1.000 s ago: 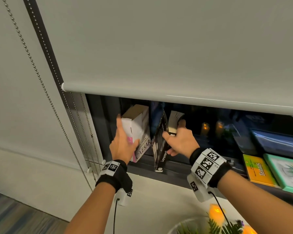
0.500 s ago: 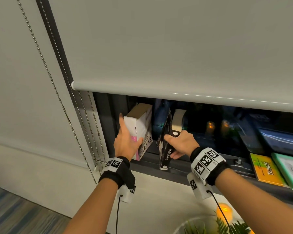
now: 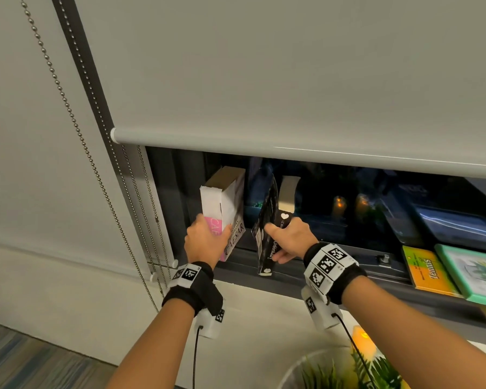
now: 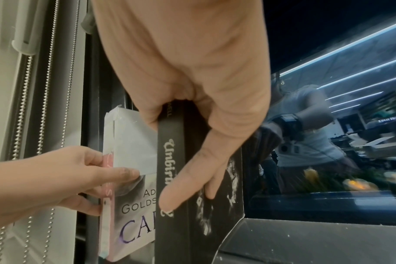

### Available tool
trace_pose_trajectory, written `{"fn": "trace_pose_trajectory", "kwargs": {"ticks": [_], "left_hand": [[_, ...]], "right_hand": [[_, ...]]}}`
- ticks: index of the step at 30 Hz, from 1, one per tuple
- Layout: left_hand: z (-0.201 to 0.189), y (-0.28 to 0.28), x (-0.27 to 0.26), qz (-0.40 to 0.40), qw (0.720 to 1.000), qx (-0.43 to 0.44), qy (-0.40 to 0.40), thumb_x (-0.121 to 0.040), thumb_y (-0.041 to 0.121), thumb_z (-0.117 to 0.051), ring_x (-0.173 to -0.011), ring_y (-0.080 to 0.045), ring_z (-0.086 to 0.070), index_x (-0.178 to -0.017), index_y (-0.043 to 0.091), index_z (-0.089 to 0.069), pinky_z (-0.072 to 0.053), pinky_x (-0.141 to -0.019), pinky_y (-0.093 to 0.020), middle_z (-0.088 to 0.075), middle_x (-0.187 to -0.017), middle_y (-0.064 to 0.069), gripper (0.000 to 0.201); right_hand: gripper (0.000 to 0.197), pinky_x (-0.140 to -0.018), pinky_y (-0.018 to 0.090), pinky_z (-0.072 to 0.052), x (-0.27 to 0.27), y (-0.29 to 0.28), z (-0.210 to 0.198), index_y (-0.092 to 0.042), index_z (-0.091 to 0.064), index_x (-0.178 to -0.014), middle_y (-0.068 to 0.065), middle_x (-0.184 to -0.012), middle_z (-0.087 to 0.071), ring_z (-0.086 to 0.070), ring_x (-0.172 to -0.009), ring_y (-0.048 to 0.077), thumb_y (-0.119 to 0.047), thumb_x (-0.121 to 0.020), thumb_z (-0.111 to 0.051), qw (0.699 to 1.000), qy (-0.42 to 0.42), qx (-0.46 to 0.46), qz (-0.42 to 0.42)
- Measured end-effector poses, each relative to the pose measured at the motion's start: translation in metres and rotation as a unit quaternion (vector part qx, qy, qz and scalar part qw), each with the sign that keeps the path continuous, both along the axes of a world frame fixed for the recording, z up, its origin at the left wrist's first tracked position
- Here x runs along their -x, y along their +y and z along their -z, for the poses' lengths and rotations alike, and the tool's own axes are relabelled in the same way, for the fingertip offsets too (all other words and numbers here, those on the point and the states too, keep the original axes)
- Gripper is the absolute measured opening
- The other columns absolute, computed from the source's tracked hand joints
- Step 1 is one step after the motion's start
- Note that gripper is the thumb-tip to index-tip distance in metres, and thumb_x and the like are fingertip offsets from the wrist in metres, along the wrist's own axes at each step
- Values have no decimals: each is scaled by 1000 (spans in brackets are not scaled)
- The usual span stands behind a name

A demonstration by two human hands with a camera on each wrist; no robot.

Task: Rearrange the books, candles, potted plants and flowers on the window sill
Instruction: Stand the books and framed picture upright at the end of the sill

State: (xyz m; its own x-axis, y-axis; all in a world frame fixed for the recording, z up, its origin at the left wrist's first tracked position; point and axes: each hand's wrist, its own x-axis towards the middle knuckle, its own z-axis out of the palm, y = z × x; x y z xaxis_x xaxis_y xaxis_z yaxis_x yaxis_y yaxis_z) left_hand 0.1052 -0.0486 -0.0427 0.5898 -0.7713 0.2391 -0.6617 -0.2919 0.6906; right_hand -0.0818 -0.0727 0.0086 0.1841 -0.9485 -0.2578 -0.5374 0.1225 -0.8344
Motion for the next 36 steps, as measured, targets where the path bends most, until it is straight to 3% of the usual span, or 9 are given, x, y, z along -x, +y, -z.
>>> {"fn": "trace_pose_trajectory", "kwargs": {"ticks": [12, 16, 19, 23, 26, 29, 31, 33, 36], "left_hand": [[-1, 1, 5, -13, 1000, 1, 3, -75, 52, -72, -102, -31, -62, -112, 11, -45, -55, -82, -46, -60, -111, -10, 61], [-12, 11, 10, -35, 995, 80, -39, -64, 55, -77, -116, -30, -50, -133, 14, -33, -51, -87, -49, -44, -128, -11, 91], [-29, 21, 20, -51, 978, 166, -118, -65, 48, -77, -115, -27, -46, -133, 12, -37, -45, -93, -40, -43, -128, -13, 86], [-39, 33, 47, 109, 956, 224, -154, -75, 30, -71, -104, -14, -48, -125, 13, -47, -47, -84, -27, -46, -119, -5, 58], [-28, 30, 61, 260, 948, 140, -119, -78, 30, -70, -104, -10, -51, -126, 17, -43, -51, -77, -20, -42, -121, 3, 57], [-14, 20, 69, 303, 945, 78, -95, -73, 39, -73, -107, -11, -49, -129, 19, -39, -51, -85, -29, -36, -123, 4, 68], [-7, 14, 73, 312, 946, 39, -72, -72, 48, -74, -108, -14, -50, -131, 19, -37, -50, -89, -34, -39, -123, 2, 75], [0, 9, 74, 304, 951, -4, -61, -70, 56, -72, -107, -17, -54, -129, 21, -39, -51, -89, -39, -47, -122, 1, 76], [8, 6, 73, 289, 955, -30, -54, -69, 55, -70, -95, -20, -60, -113, 20, -48, -55, -81, -42, -58, -107, -2, 60]], "right_hand": [[39, -64, 37, -61, 5, 0, 3, -9, -58, -102, 9, -86, -72, -72, -60, 19, -45, -85, -58, 1000, 20, 23, -5], [36, -67, 39, -61, 7, 1, 3, -11, -58, -100, 7, -85, -71, -72, -61, 19, -44, -86, -56, 999, 24, 29, -7], [40, -66, 38, -62, 6, 2, 3, -10, -58, -103, 6, -85, -71, -72, -62, 19, -46, -86, -56, 999, 32, 32, -5], [53, -59, 32, -60, 10, 2, -2, -17, -44, -109, 5, -94, -68, -72, -67, 19, -53, -77, -66, 998, 47, 41, 0], [58, -58, 33, -60, 15, 2, -10, -15, -41, -104, 7, -94, -67, -71, -69, 20, -50, -71, -74, 997, 44, 67, 14], [60, -61, 37, -61, 23, -2, -20, -11, -51, -110, 10, -90, -71, -71, -67, 19, -53, -72, -72, 993, 45, 109, 18], [82, -64, 40, -61, 29, -8, -24, -20, -31, -139, 7, -98, -66, -71, -74, 24, -53, -74, -69, 985, 67, 162, -1], [89, -62, 40, -61, 34, -11, -26, -38, -10, -146, 5, -104, -58, -69, -79, 27, -46, -78, -68, 975, 91, 198, -44], [58, -52, 34, -60, 33, -11, -29, -29, -38, -128, 9, -109, -60, -67, -80, 23, -32, -81, -71, 971, 84, 203, -90]]}}
